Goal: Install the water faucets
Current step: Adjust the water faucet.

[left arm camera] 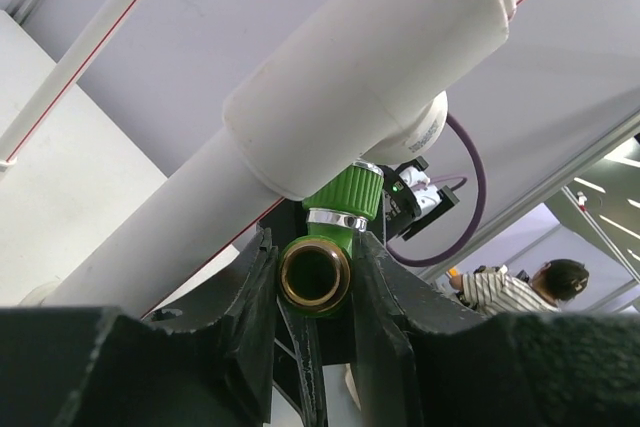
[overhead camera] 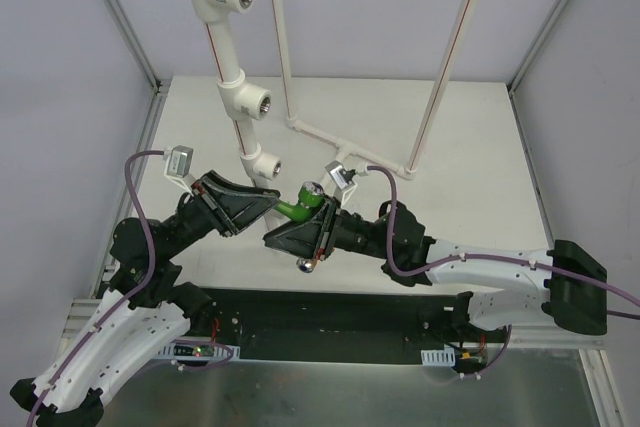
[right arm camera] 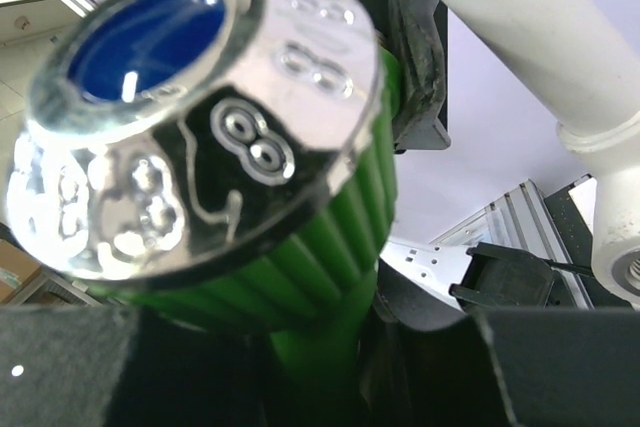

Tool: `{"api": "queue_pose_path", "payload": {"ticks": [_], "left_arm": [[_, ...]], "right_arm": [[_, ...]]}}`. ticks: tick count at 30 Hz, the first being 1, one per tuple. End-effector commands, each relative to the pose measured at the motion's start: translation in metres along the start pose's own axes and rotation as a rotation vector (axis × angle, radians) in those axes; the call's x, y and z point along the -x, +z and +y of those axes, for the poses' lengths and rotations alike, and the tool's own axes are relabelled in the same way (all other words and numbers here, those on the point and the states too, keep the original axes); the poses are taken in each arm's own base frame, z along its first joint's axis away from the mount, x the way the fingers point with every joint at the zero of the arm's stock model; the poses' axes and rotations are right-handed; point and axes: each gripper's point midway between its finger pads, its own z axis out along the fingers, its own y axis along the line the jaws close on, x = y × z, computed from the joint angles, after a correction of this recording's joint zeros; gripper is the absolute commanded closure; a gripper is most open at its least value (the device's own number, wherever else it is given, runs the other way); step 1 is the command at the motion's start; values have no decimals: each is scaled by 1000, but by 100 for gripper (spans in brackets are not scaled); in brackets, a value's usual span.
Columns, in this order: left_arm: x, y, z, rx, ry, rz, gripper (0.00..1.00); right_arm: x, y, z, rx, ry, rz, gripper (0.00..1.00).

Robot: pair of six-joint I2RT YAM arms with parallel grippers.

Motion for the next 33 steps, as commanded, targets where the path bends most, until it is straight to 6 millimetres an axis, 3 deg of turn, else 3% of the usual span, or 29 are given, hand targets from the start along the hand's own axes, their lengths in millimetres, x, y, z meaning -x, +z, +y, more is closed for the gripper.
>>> {"api": "queue_pose_path", "payload": {"ticks": [1, 3, 4, 5, 8, 21, 33], "left_arm": [[5, 1, -17, -71, 23, -18, 100], [6, 0, -16, -71, 21, -28, 100], [7, 0, -16, -70, 21, -35, 100], [8, -1, -18, -73, 24, -45, 100], [11, -2, -18, -72, 25, -63, 100], [11, 1, -15, -71, 5, -69, 100], [13, 4, -11, -71, -2, -80, 100]], "right_arm": [[20, 2, 24, 66, -33, -76, 77], [23, -3, 19, 38, -54, -101, 59], [25, -6, 16, 26, -72, -116, 42], [27, -9, 12, 10, -97, -131, 34], [39, -16, 4, -34, -142, -204, 27], [75, -24, 12, -49, -264, -375, 27], [78, -13, 24, 6, -264, -415, 34]]}}
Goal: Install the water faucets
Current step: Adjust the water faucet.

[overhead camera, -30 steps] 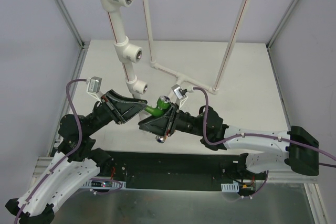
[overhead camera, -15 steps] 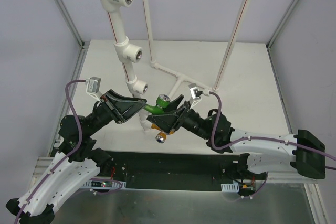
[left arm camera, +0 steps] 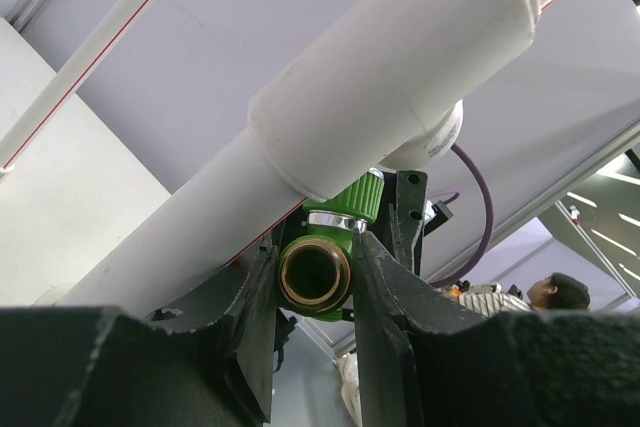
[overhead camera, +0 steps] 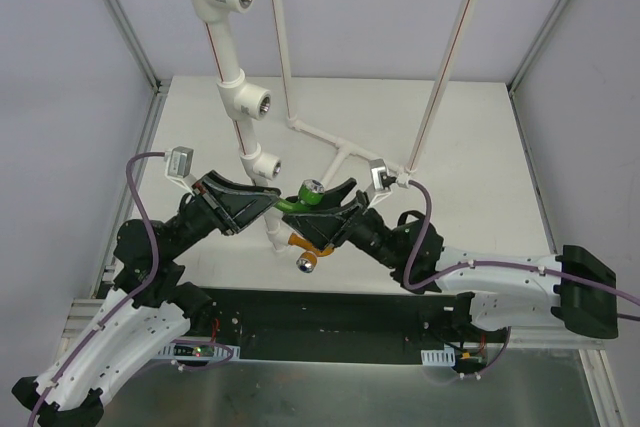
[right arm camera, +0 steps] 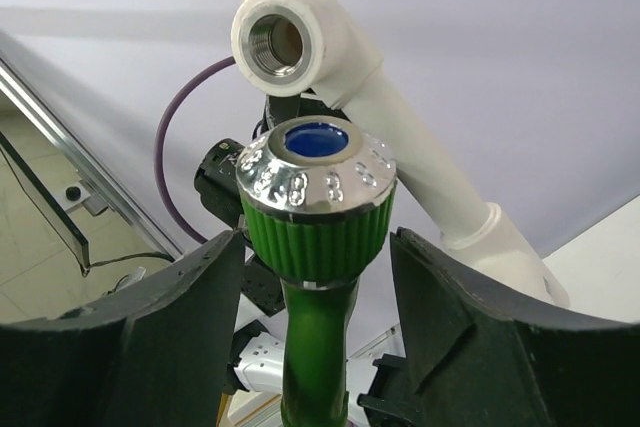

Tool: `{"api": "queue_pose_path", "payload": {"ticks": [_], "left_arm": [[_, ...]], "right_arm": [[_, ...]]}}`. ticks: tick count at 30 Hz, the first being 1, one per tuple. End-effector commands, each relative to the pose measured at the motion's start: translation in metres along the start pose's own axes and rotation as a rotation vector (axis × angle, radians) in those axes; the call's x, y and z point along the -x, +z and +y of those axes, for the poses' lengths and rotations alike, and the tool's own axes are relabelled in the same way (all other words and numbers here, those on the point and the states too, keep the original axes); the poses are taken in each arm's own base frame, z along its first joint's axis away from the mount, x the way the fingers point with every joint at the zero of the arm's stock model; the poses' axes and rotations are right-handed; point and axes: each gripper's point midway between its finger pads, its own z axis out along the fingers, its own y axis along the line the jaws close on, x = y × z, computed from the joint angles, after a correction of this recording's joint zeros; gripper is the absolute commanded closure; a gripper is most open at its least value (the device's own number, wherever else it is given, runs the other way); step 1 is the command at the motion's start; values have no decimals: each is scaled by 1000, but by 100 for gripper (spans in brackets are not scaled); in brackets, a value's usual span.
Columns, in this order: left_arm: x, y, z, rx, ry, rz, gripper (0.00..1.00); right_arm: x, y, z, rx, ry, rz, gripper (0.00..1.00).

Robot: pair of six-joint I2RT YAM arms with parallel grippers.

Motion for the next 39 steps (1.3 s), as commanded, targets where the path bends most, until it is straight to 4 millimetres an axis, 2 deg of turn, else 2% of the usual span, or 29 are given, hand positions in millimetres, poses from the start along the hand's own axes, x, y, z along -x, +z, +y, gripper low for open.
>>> {"api": "queue_pose_path", "payload": {"ticks": [1, 6, 16, 22, 33, 39], "left_arm": [[9, 3, -14, -68, 4, -44, 100], [11, 4, -14, -74, 8, -61, 100], [10, 4, -12, -75, 9, -58, 100], [9, 3, -11, -74, 15, -58, 100], [12, 3, -12, -75, 26, -72, 100], [13, 1, -14, -80, 39, -84, 100]], "right_arm": [[24, 13, 27, 83, -1, -105, 35], [21, 18, 29, 81, 3, -115, 38], [31, 16, 25, 43, -18, -193, 47], [28, 20, 25, 40, -14, -191, 51], [21, 22, 23, 31, -6, -177, 51], [17, 18, 20, 17, -1, -173, 46]]}}
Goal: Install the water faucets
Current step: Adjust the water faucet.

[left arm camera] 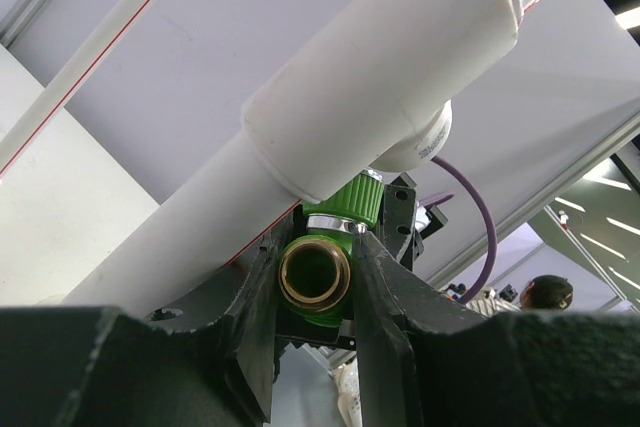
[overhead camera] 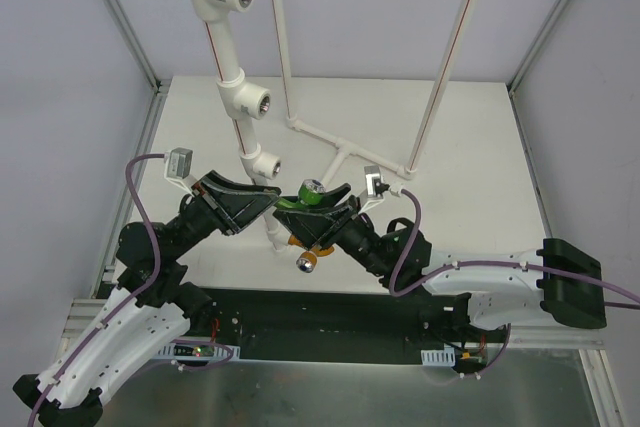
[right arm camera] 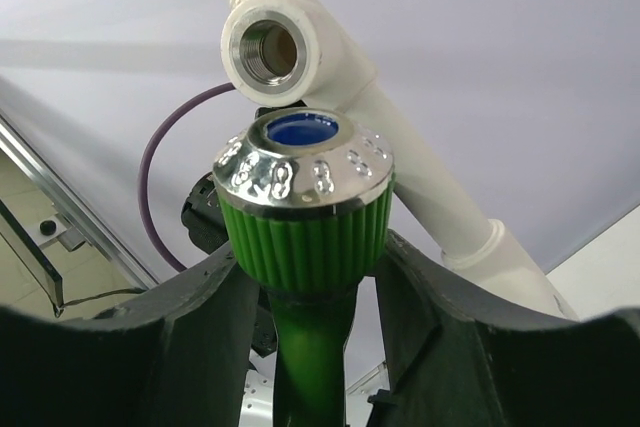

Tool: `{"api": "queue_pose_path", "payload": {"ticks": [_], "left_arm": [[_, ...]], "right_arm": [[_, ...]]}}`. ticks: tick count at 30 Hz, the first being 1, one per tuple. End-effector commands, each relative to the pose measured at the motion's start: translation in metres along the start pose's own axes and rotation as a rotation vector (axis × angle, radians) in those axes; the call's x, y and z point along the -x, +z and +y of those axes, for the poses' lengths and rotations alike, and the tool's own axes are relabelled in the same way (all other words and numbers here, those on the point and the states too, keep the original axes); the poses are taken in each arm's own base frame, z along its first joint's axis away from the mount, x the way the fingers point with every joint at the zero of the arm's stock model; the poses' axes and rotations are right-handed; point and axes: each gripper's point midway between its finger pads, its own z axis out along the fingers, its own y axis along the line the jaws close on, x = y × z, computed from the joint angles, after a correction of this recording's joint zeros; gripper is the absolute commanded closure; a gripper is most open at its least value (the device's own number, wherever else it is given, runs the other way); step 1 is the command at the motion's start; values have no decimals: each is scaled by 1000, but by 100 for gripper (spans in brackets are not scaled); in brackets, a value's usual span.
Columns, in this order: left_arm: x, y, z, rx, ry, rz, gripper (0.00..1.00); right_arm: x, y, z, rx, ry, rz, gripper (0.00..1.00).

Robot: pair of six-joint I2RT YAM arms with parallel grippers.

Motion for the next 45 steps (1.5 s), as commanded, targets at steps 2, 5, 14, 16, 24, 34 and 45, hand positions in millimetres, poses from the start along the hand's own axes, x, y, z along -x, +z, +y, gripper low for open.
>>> {"api": "queue_pose_path", "payload": {"ticks": [2, 5, 14, 16, 24, 34, 45], "left_arm": [[11, -1, -13, -50, 43, -53, 100], [10, 0, -11, -46, 46, -53, 100], [9, 1, -7, -37, 59, -48, 100], [8, 1, -7, -38, 61, -45, 100], [5, -4, -7, -47, 64, -43, 100], [4, -6, -11, -34, 74, -22, 93], [0, -17, -10, 55, 136, 32, 54]], "right_arm": [[24, 7, 23, 54, 24, -91, 46], [26, 10, 26, 65, 23, -94, 46], [27, 17, 27, 60, 22, -105, 81], [27, 17, 22, 38, 18, -110, 93], [38, 7, 8, -31, -48, -147, 100], [34, -6, 11, -6, -113, -91, 100], [35, -30, 15, 0, -118, -10, 100]]}}
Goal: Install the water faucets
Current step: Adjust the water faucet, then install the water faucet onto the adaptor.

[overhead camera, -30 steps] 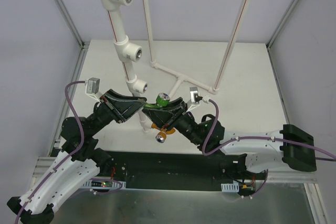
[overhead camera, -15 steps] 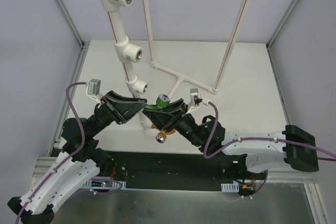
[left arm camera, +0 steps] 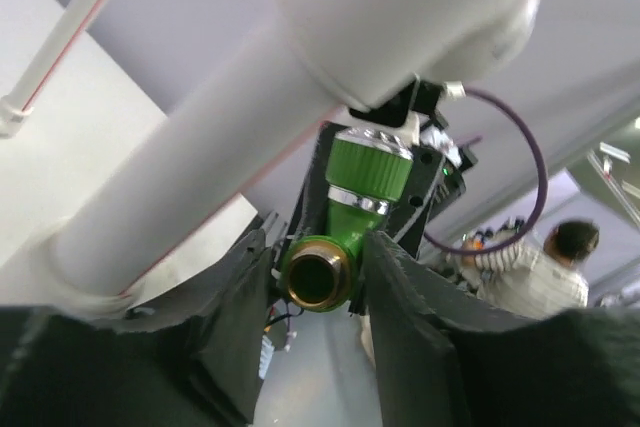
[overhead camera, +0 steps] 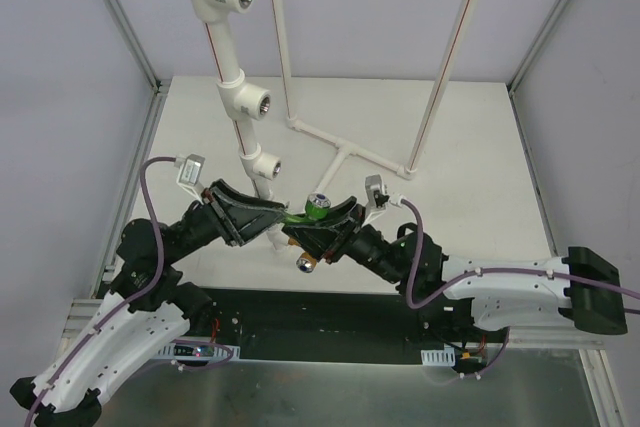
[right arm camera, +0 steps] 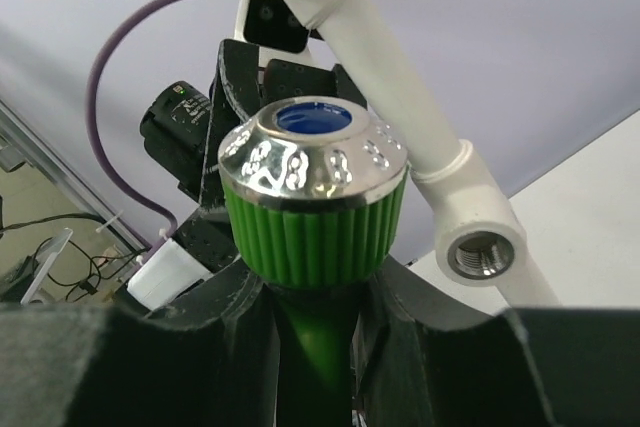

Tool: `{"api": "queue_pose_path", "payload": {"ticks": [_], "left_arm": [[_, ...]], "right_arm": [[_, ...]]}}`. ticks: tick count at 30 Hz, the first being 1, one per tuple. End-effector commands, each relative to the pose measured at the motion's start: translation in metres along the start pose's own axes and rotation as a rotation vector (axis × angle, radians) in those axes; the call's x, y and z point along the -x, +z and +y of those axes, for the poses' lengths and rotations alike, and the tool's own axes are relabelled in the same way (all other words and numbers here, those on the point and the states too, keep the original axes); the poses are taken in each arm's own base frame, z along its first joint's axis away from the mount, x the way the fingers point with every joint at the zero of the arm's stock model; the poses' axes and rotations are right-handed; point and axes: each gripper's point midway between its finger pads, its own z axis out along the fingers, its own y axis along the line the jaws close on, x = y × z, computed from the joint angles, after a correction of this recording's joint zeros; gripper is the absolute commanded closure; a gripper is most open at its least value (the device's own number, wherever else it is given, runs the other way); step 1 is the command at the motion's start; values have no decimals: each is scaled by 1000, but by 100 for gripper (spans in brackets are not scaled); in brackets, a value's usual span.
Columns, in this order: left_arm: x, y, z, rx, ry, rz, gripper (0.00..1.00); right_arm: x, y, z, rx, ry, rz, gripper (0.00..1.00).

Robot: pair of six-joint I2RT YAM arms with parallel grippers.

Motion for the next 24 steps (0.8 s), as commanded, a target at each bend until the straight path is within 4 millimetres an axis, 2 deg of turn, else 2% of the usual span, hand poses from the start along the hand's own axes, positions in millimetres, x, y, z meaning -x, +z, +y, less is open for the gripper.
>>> {"api": "queue_pose_path", "payload": {"ticks": [1, 3, 6, 10, 13, 15, 20, 24], "left_arm": [[24, -9, -19, 8, 104, -90, 46], [25, -13, -17, 36, 110, -96, 34], [28, -18, -16, 62, 127, -112, 27], [29, -24, -16, 87, 166, -108, 27], [26, -29, -13, 128, 235, -74, 28], [26, -32, -10, 163, 298, -44, 29], [29, -46, 5, 299, 452, 30, 30], [36, -48, 13, 347, 531, 38, 29]], "right_arm": [[52, -13, 14, 21, 3, -145, 100], [51, -15, 12, 9, 5, -135, 100], [48, -20, 12, 20, 3, -130, 100], [49, -29, 3, -13, 19, -149, 100], [43, -33, -22, -163, 39, -110, 100], [35, -37, -30, -212, -9, -48, 100], [36, -53, -38, -249, -62, -22, 100], [29, -58, -54, -317, -138, 34, 100]]}}
